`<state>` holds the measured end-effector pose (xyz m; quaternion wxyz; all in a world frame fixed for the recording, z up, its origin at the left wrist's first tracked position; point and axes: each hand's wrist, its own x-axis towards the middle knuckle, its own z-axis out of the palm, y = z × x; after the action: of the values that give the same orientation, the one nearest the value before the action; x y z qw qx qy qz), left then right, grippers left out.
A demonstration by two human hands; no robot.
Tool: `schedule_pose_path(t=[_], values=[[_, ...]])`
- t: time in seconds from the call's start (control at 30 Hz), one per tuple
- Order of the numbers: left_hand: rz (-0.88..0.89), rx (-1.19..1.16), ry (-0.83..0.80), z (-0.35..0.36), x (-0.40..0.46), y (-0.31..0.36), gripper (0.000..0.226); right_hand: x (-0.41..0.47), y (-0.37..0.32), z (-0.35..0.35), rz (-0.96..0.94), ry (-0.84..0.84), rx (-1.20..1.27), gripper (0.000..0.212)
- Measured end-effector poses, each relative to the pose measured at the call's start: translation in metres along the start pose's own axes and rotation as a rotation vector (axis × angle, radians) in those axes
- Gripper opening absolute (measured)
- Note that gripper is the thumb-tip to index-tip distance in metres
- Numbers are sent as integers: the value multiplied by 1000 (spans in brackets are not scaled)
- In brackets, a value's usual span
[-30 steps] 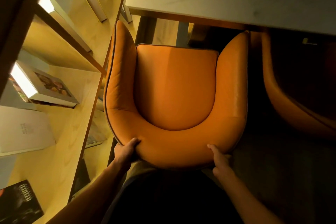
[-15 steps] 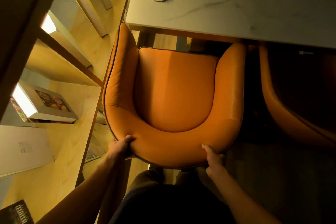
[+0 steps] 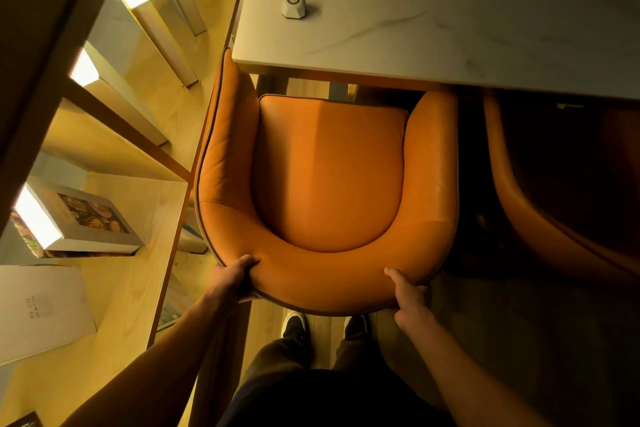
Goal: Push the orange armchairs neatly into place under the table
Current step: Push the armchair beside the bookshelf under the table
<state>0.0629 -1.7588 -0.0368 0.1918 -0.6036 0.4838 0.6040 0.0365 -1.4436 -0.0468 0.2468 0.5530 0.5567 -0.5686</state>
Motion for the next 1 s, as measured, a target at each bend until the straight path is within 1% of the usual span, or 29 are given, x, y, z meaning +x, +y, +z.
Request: schedule_pose_path(t=[0.17, 0.3, 0.6, 0.73, 0.87, 1.0], values=[[6, -20, -17, 12, 5, 17, 48, 9, -14, 7, -46, 2, 6, 80], [0, -20, -15, 18, 11, 27, 49, 15, -23, 12, -57, 7, 1, 82], [2, 3, -4, 21, 17, 38, 53, 23, -31, 17, -70, 14, -23, 81], [1, 5, -14, 22, 13, 39, 54, 22, -33, 15, -74, -2, -6, 79], [10, 24, -14, 22, 8, 38, 62, 20, -33, 13, -94, -38, -39, 78], [26, 11, -10, 22, 5, 36, 63, 19, -33, 9, -111, -53, -82, 77]])
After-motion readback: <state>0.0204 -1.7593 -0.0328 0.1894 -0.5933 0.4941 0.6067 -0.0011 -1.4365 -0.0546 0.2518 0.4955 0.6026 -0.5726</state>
